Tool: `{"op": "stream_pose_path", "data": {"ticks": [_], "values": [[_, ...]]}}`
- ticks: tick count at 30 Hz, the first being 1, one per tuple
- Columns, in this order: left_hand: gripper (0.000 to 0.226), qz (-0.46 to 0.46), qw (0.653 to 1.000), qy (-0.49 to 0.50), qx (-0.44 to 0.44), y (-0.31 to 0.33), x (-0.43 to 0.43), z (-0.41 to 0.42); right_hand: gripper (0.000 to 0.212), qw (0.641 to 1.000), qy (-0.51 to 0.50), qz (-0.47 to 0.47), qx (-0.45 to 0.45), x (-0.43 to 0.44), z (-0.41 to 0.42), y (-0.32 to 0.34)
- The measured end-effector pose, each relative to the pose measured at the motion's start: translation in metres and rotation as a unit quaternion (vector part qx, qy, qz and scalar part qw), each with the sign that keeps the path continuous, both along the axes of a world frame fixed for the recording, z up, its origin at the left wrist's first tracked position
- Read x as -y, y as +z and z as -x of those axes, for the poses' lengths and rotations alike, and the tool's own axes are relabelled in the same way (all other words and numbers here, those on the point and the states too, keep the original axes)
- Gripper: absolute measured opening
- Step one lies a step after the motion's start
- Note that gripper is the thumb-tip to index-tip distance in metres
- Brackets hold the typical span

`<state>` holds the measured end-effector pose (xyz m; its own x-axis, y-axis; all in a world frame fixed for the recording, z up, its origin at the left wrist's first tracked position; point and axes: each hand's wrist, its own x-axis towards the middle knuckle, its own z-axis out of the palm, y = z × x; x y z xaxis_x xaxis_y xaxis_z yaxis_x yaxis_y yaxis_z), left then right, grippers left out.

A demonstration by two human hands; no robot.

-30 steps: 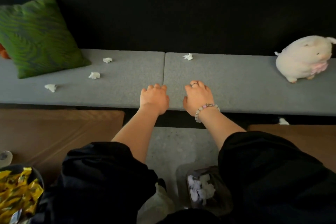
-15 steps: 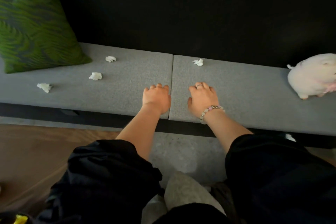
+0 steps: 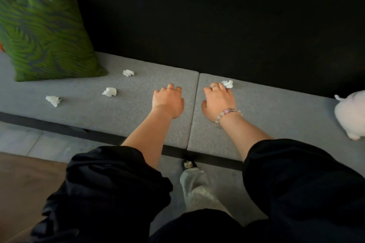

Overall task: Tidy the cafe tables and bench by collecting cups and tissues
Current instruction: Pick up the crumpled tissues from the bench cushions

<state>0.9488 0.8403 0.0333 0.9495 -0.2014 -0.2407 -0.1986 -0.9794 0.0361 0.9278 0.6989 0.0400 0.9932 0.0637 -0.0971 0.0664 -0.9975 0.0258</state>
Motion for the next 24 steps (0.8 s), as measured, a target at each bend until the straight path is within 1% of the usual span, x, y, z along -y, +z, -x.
{"op": "stream_pose_path", "data": {"ticks": [5,11,17,24], "values": [[0.044,-0.004,0.999,0.001,-0.053,-0.029,0.038,-0.058,0.038,1.0,0.0,-0.004,-0.03,0.037,-0.064,-0.019],[0.045,0.009,0.994,0.01,-0.112,-0.058,0.076,-0.121,0.038,0.995,-0.002,0.007,-0.095,0.079,-0.145,-0.051],[0.045,0.014,0.986,0.08,-0.147,-0.097,0.055,-0.164,0.039,0.992,0.028,-0.006,-0.12,0.069,-0.212,-0.082],[0.046,0.032,0.97,0.136,-0.2,-0.162,0.027,-0.188,0.04,0.979,0.07,-0.001,-0.191,0.046,-0.229,-0.145]]}}
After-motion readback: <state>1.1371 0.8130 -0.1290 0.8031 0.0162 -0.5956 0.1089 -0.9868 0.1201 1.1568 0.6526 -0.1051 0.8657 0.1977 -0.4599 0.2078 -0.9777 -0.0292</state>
